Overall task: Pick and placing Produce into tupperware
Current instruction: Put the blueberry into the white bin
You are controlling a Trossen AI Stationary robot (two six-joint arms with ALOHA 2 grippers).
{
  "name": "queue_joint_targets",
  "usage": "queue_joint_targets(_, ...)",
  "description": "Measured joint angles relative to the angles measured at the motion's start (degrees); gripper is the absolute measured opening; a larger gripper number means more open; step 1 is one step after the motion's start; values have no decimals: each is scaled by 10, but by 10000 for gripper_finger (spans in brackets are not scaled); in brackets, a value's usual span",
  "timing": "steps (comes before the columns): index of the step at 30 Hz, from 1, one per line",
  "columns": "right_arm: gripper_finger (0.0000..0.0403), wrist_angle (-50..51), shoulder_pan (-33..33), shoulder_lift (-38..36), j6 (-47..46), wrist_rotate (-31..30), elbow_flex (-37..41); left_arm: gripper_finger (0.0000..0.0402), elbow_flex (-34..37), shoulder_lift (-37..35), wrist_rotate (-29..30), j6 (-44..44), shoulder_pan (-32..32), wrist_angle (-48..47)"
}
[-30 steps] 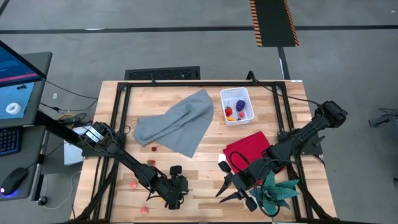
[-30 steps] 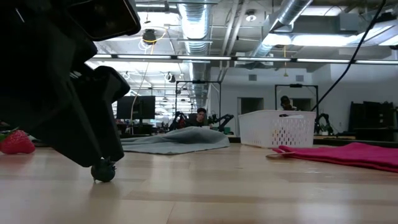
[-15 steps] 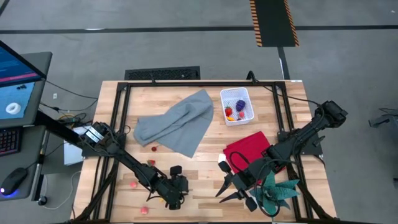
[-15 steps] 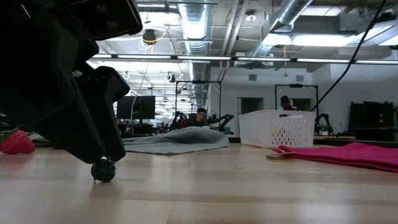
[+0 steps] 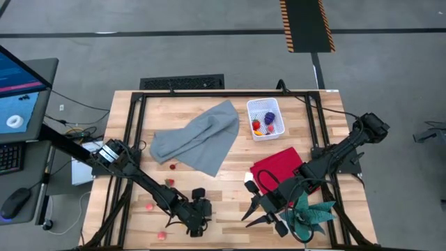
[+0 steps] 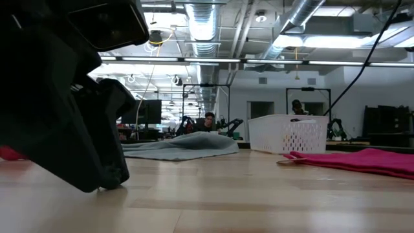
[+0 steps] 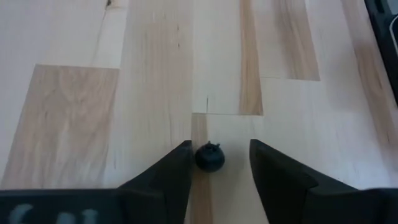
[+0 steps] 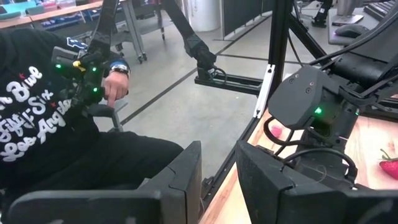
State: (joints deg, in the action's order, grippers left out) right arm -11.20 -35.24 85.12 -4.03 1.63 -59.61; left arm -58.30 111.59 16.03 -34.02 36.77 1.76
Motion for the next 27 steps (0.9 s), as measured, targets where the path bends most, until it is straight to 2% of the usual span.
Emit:
queue_joint_targets(7,123,0,0,0,0,0,0,52,0,1,15,15,1,1)
queue_joint_targets(10,123,0,0,0,0,0,0,30,0,-1,13,34,1,8)
queue_joint_targets(12,123,0,0,0,0,0,0,32,-1,-2,18,38,2,5)
queue_joint_targets(19,123,0,0,0,-5,0,0,84,-30,-16,28,81,-1,-30)
queue_joint_targets(22,123,-1,-3,0,-2,0,0,82,-51,-28,47,96,-7,-80)
queue_joint_targets(27,123,-20,-6,-5,8,0,0,55,-81,-49,73,132,-21,-143)
